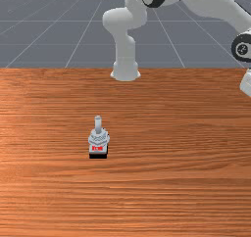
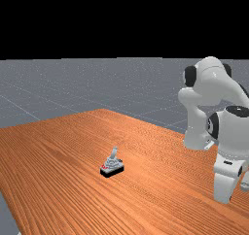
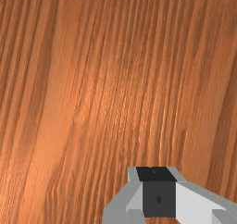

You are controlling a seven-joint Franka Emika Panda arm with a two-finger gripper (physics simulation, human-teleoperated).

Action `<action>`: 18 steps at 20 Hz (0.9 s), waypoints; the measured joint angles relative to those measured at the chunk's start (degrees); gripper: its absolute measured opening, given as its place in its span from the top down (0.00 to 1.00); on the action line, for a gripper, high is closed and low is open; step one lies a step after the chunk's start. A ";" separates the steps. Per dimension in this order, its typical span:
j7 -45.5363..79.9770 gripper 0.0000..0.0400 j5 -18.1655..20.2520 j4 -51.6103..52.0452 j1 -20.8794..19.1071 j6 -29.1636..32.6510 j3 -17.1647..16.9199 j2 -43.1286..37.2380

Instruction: Turn on the trigger

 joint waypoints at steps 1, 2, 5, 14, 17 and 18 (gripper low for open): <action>-0.05 1.00 0.02 2.16 0.22 -2.69 -0.08 0.96; -0.02 1.00 0.01 2.21 0.24 -2.68 -0.09 0.98; 0.55 1.00 -0.60 0.72 0.48 -0.94 -0.48 0.32; -0.78 1.00 1.68 -4.78 -1.25 3.86 1.31 -2.21; 4.81 1.00 -2.30 -13.42 1.70 7.87 -1.12 -7.28; 8.82 1.00 -5.27 -18.86 3.71 12.26 -2.80 -10.19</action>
